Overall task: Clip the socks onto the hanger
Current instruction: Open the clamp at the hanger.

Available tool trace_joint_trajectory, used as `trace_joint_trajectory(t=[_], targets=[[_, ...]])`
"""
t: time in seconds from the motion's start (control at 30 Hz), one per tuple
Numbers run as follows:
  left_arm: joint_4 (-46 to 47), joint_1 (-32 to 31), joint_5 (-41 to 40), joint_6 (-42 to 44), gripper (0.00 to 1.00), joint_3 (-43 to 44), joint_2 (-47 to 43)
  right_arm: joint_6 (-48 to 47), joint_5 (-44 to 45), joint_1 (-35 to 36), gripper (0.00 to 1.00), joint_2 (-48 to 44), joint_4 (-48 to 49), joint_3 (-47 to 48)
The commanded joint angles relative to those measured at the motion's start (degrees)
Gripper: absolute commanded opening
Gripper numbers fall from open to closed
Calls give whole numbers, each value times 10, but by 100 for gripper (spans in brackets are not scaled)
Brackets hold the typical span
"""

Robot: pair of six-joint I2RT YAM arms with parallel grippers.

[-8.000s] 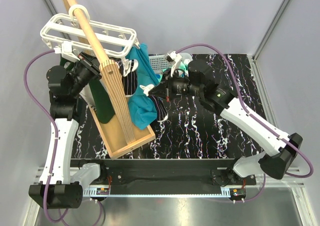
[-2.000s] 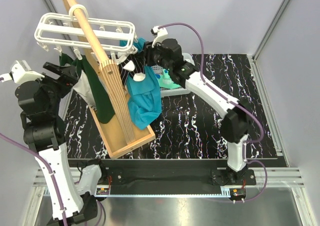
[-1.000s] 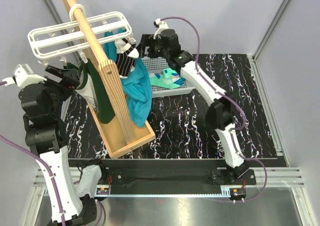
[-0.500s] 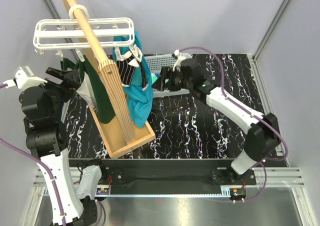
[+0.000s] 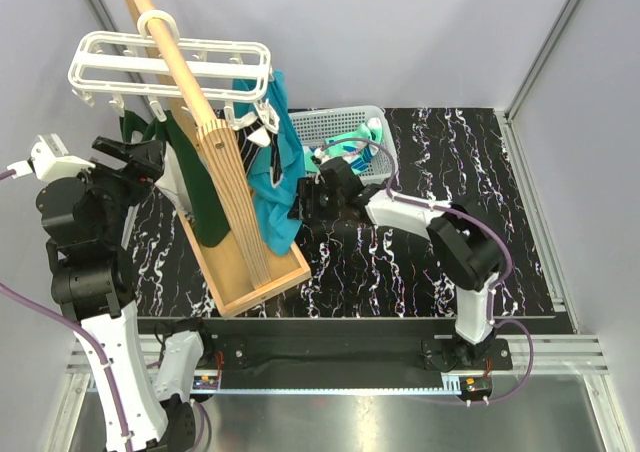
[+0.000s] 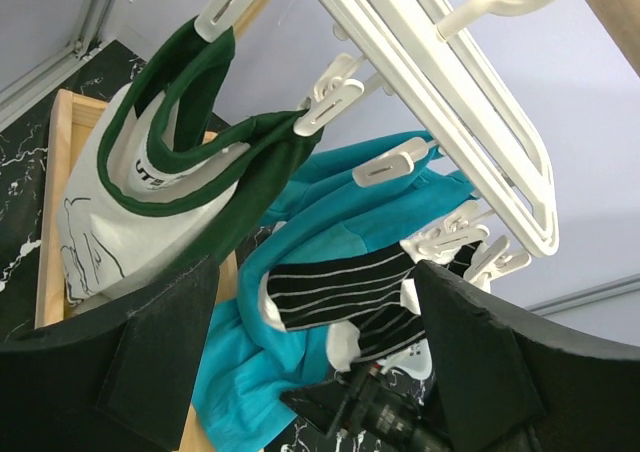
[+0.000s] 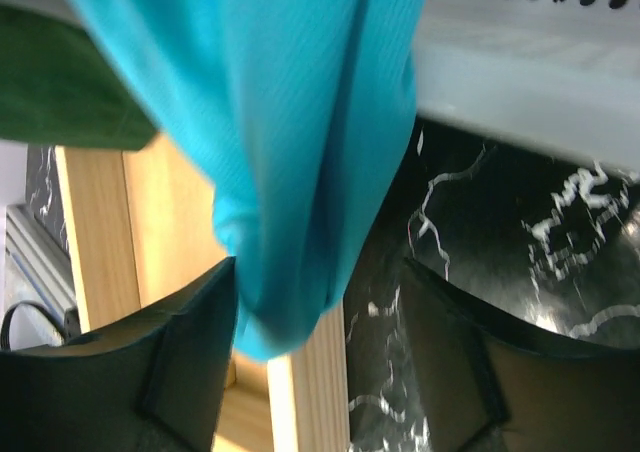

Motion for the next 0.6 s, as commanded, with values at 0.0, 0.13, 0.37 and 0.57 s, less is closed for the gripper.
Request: trace_joint_trajectory(t=[0.0, 0.13, 0.37, 0.57], targets=[[37, -2, 19, -3, 84, 2, 0, 12, 9, 7, 69, 30, 54, 42], [40, -3, 21, -2, 84, -1, 2, 13, -22, 18, 35, 66, 51, 85], [44, -4, 13, 2, 84, 0, 15, -11, -17, 30, 0, 83, 28, 185], [48, -5, 8, 2, 83, 3, 29, -69, 27, 15, 0, 181, -27, 451]])
